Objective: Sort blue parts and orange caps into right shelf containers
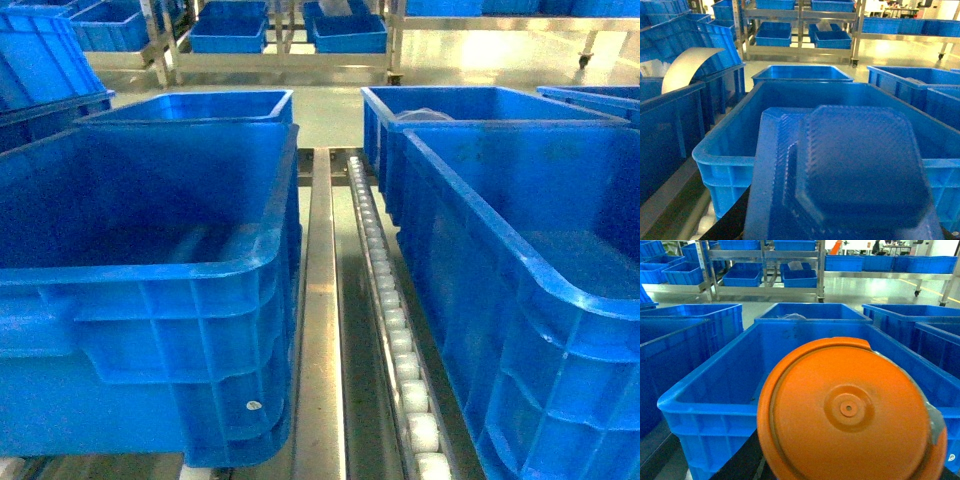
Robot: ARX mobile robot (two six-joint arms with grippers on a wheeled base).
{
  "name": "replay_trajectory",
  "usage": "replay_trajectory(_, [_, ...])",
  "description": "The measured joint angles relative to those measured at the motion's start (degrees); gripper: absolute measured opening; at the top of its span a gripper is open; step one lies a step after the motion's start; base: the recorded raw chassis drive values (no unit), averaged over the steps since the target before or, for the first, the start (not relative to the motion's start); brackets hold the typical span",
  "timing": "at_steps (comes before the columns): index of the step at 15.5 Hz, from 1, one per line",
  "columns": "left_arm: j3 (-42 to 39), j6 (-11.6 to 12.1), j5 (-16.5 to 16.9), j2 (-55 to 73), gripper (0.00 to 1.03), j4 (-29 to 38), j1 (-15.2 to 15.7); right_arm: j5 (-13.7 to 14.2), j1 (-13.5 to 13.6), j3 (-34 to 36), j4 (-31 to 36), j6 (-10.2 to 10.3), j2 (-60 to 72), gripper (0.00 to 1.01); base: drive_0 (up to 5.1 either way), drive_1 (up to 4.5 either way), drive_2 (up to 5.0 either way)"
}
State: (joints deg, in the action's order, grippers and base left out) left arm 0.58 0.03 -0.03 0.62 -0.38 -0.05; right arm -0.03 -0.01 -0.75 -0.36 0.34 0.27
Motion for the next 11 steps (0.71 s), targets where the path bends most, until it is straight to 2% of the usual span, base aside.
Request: replay_trajectory(11, [0.0,0.0,0.0,0.0,0.43,0.0,0.0,0.0,0.0,0.0,0.0,0.0,0.0,0.45,0.0,0.0,0.0])
